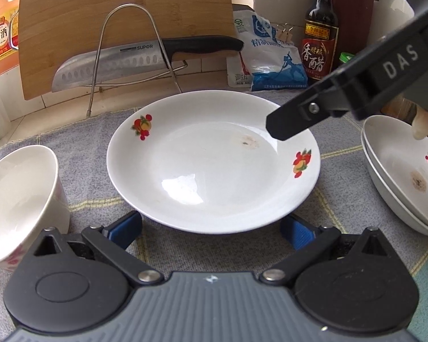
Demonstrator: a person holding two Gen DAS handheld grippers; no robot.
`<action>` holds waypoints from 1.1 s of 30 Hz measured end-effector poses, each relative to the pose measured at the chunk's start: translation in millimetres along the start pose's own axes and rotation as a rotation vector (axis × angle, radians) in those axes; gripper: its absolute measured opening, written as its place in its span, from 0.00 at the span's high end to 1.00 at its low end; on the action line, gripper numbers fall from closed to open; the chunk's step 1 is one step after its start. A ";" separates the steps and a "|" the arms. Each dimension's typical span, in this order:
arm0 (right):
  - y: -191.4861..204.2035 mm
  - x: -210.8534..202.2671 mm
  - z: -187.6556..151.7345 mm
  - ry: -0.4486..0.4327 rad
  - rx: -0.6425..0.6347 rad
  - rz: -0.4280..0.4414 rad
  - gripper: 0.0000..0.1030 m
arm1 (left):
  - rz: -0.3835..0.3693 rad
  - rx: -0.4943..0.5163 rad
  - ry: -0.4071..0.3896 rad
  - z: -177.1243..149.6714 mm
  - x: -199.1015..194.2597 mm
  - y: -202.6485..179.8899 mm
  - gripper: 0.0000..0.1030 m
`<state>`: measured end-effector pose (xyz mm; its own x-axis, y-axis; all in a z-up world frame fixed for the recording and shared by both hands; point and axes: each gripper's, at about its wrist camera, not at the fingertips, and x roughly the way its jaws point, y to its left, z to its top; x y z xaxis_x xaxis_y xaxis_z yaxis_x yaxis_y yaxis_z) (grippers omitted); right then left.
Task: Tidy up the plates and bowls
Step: 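Grasp the fruit-print plate rim with the right gripper and lift it, then carry the plate with the right gripper toward the stacked plates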
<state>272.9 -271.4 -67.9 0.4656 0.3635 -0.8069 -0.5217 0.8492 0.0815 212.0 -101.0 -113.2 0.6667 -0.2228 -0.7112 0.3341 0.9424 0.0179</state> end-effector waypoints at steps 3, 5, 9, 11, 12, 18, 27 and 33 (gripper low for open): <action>-8.8 16.5 10.4 0.036 0.001 0.048 0.00 | -0.001 0.001 -0.002 0.1 0.4 0.6 0.00; -13.6 27.0 16.2 0.065 -0.005 0.070 0.00 | -0.002 0.001 -0.006 -0.8 -0.2 0.8 0.00; -19.0 45.2 24.4 0.109 -0.019 0.110 0.00 | -0.002 0.001 -0.008 -0.4 -0.2 0.7 0.00; -21.3 54.3 28.0 0.132 -0.018 0.134 0.00 | 0.000 -0.001 -0.012 -1.0 -1.0 -0.1 0.00; -22.2 57.7 29.4 0.138 -0.018 0.144 0.00 | 0.000 -0.001 -0.012 -1.0 -1.1 -0.3 0.00; -24.6 75.6 37.0 0.170 -0.022 0.207 0.00 | 0.004 -0.005 -0.020 -2.1 -2.0 -0.5 0.00; -27.2 92.1 58.1 0.154 -0.069 0.257 0.00 | 0.010 -0.011 -0.027 -2.4 -2.5 -0.2 0.00; -28.7 99.3 67.3 0.149 -0.093 0.303 0.00 | 0.007 -0.007 -0.028 -2.8 -3.4 0.2 0.00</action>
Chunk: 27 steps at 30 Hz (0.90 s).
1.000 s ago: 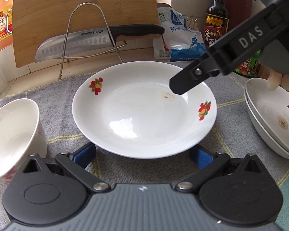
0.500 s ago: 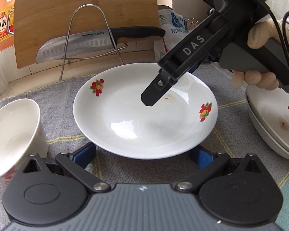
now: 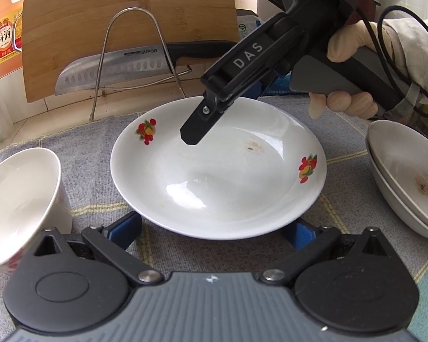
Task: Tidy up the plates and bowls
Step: 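Carry the plate with the right gripper toward the stacked plates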
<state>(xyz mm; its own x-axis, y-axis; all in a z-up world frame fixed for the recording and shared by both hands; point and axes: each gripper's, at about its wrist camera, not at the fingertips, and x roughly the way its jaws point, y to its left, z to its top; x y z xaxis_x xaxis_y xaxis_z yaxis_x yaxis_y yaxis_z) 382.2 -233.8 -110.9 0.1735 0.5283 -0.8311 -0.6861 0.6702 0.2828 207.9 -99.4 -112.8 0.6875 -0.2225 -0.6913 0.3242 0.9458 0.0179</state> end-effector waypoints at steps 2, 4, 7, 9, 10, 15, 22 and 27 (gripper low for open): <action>-1.5 1.2 2.4 0.000 -0.006 0.018 0.00 | 0.001 -0.001 0.000 -0.1 -0.2 0.2 0.00; -2.1 1.9 4.2 0.002 -0.012 0.029 0.00 | 0.003 -0.001 0.000 0.1 -0.2 -0.1 0.00; -2.7 2.6 6.1 0.003 -0.027 0.042 0.02 | 0.008 0.010 -0.004 0.0 -0.7 -1.7 0.00; -3.2 3.1 7.7 0.004 -0.035 0.055 0.04 | 0.009 0.022 -0.009 -0.1 -1.2 -2.8 0.00; -3.3 3.2 8.4 0.005 -0.038 0.059 0.05 | 0.010 0.025 -0.011 -0.1 -1.4 -3.1 0.00; -5.1 3.3 11.1 0.010 -0.024 0.082 0.08 | 0.026 0.063 -0.028 -0.4 -3.6 -7.7 0.00; -6.3 2.6 10.8 0.015 -0.009 0.096 0.08 | 0.018 0.057 -0.030 -0.1 -2.5 -5.4 0.00; -4.3 2.2 9.6 0.015 -0.002 0.086 0.08 | 0.014 0.054 -0.028 0.3 -1.5 -4.3 0.00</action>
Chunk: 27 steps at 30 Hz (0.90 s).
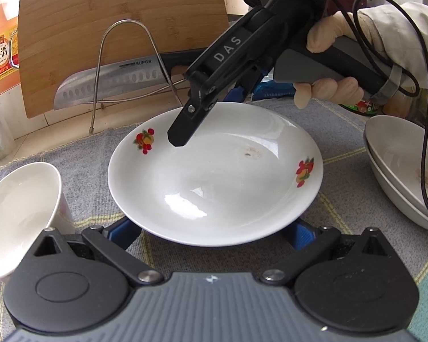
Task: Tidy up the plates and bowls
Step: 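Carry the plate with the right gripper toward the stacked plates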
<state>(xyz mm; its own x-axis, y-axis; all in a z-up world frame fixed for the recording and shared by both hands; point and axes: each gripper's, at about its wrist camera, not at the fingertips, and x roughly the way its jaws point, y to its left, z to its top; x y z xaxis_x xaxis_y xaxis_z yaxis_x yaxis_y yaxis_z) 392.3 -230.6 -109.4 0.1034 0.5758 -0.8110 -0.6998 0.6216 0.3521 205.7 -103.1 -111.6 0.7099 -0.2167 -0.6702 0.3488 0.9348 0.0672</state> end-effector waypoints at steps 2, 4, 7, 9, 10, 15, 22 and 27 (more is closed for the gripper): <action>1.9 -0.4 -1.2 0.007 -0.003 -0.007 0.08 | -0.002 -0.001 0.003 0.3 -0.1 0.2 0.00; 3.0 -1.2 -2.6 0.017 -0.002 -0.002 0.08 | -0.006 -0.001 0.013 1.2 -1.0 1.1 0.00; 2.8 -1.7 -4.0 0.019 -0.014 0.009 0.08 | -0.017 0.011 0.000 -1.9 -3.1 2.2 0.00; 1.5 -1.3 -2.5 0.010 -0.010 0.015 0.08 | -0.018 0.013 -0.003 -1.7 -2.9 2.2 0.00; 0.8 -0.7 -1.5 0.005 -0.007 0.018 0.08 | -0.018 0.014 -0.005 -1.6 -2.9 1.9 0.00; 1.9 -0.1 -0.9 0.003 0.000 0.015 0.07 | -0.021 0.013 -0.003 -1.5 -3.3 1.4 0.00; 5.4 -2.8 -5.2 0.006 0.029 0.015 0.07 | -0.030 0.012 0.013 -0.9 -5.6 3.0 0.00; 15.4 -5.4 -10.7 0.013 0.029 0.021 0.07 | -0.038 0.001 0.023 -3.3 -13.0 8.7 0.00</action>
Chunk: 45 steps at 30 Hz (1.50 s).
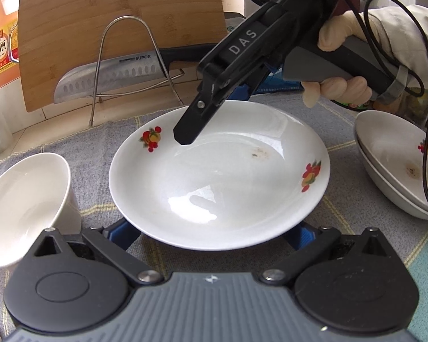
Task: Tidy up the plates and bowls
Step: 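Carry the plate with the right gripper toward the stacked plates, then lower the held plate onto the plate stack with the right gripper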
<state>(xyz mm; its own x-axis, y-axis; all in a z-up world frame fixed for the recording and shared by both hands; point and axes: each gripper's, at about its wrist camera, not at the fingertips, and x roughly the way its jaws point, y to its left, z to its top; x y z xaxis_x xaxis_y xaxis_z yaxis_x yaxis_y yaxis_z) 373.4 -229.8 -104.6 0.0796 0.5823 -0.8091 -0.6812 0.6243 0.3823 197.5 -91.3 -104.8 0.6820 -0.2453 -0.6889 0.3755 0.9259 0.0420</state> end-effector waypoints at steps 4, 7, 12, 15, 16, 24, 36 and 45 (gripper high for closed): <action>9.6 -2.2 -6.0 0.003 0.001 0.009 0.07 | -0.001 0.008 0.005 -3.1 -7.1 2.2 0.00; 16.3 -3.8 -10.6 0.004 0.005 0.013 0.07 | -0.007 0.019 0.010 -5.9 -13.5 2.6 0.00; 27.6 -9.1 -16.5 -0.008 0.009 0.014 0.07 | -0.011 0.045 0.005 -7.3 -24.5 4.0 0.00; 34.1 -13.5 -19.6 -0.019 0.014 0.014 0.07 | -0.016 0.057 0.000 -9.1 -32.9 3.9 0.00; 36.4 -15.4 -21.1 -0.023 0.015 0.014 0.07 | -0.017 0.063 0.000 -9.4 -34.9 4.0 0.00; 52.0 -30.8 -32.1 -0.056 0.033 0.004 0.07 | -0.034 0.096 -0.008 -7.3 -50.9 3.2 0.00; 74.4 -58.6 -60.9 -0.108 0.069 -0.025 0.07 | -0.091 0.160 -0.009 -9.8 -78.8 -11.0 0.00; 84.0 -82.3 -92.9 -0.157 0.121 -0.054 0.07 | -0.155 0.227 0.000 -10.1 -92.9 -25.8 0.00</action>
<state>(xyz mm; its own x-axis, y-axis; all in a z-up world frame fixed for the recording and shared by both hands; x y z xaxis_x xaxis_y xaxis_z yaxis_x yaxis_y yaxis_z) 242.0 -273.6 -47.3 0.2326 0.6143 -0.7540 -0.5810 0.7095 0.3988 118.2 -89.5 -49.1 0.6054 -0.3789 -0.6999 0.6063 0.7893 0.0972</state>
